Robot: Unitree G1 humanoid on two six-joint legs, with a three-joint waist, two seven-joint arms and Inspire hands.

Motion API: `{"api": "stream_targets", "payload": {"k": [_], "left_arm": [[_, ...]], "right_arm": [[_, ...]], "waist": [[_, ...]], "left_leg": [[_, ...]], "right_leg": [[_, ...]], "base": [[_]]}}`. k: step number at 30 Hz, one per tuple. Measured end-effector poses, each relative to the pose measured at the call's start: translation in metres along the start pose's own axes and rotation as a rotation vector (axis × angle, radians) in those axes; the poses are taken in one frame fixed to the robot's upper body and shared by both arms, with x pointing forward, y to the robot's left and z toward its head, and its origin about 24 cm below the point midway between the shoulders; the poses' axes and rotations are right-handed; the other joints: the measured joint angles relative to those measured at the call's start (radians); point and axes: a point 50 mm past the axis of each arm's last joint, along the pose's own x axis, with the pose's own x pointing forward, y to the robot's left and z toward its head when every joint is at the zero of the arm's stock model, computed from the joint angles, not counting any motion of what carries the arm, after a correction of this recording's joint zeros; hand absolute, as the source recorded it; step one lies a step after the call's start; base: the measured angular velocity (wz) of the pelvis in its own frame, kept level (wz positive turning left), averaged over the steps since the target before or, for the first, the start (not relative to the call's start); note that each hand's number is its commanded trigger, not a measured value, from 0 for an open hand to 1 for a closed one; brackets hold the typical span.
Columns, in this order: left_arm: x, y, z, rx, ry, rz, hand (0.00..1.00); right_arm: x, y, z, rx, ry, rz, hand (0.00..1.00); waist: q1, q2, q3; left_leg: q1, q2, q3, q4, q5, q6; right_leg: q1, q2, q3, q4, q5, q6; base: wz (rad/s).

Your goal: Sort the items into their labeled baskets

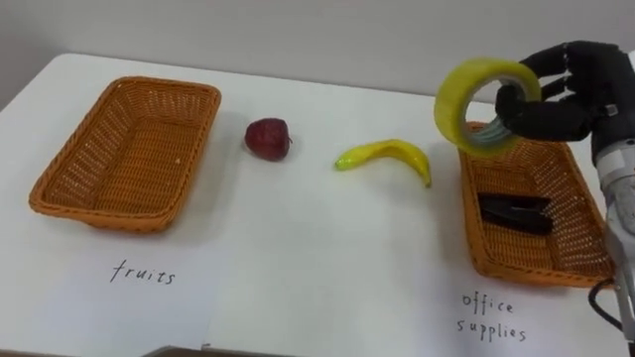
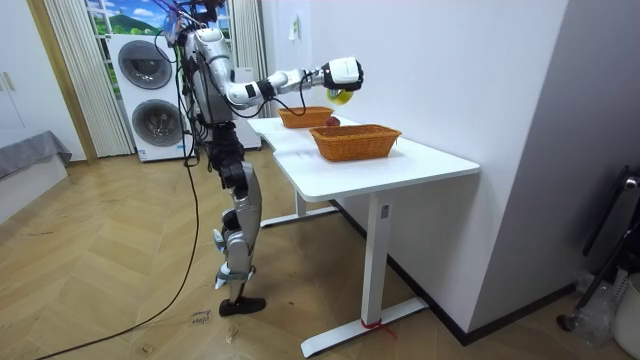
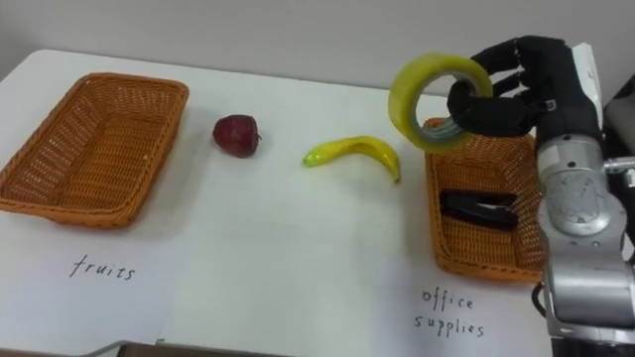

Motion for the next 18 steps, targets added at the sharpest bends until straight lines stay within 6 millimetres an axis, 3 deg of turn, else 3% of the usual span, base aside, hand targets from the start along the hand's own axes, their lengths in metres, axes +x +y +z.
{"api": "stream_targets", "payload": {"k": [8, 15, 16, 17, 18], "left_arm": [[0.0, 0.006, -0.005, -0.002, 0.013, 0.015, 0.0], [0.0, 0.011, -0.008, 0.008, 0.027, 0.022, 0.0], [0.0, 0.012, -0.009, 0.008, 0.03, 0.023, 0.0], [0.0, 0.012, -0.01, 0.008, 0.032, 0.024, 0.0], [0.0, 0.012, -0.01, 0.008, 0.033, 0.025, 0.0]], "right_arm": [[-0.012, -0.007, -0.046, -0.073, 0.177, 0.002, 1.0], [-0.015, -0.01, -0.055, -0.138, 0.209, -0.003, 1.0], [-0.015, -0.01, -0.055, -0.138, 0.211, -0.003, 0.86], [-0.015, -0.01, -0.055, -0.138, 0.211, -0.002, 0.61], [-0.015, -0.01, -0.055, -0.138, 0.211, -0.002, 0.43]], "waist": [[-0.015, -0.005, 0.0006], [-0.015, -0.01, 0.0057], [-0.015, -0.01, 0.0058], [-0.014, -0.01, 0.0059], [-0.014, -0.01, 0.0059]], "left_leg": [[0.002, 0.0, 0.0, -0.002, 0.0, 0.0], [0.002, 0.001, 0.017, -0.001, 0.0, 0.0], [0.003, 0.001, 0.023, -0.002, 0.0, 0.0], [0.003, 0.001, 0.025, -0.002, 0.0, 0.0], [0.003, 0.001, 0.026, -0.002, 0.0, 0.0]], "right_leg": [[0.002, 0.0, 0.001, 0.001, 0.0, 0.0], [-0.006, 0.001, 0.009, 0.003, 0.0, 0.0], [-0.008, 0.001, 0.014, 0.004, 0.0, 0.0], [-0.01, 0.001, 0.017, 0.005, 0.0, 0.0], [-0.011, 0.001, 0.018, 0.007, 0.0, 0.0]], "base": [[0.0], [-0.06], [-0.1], [-0.08], [-0.04]]}}
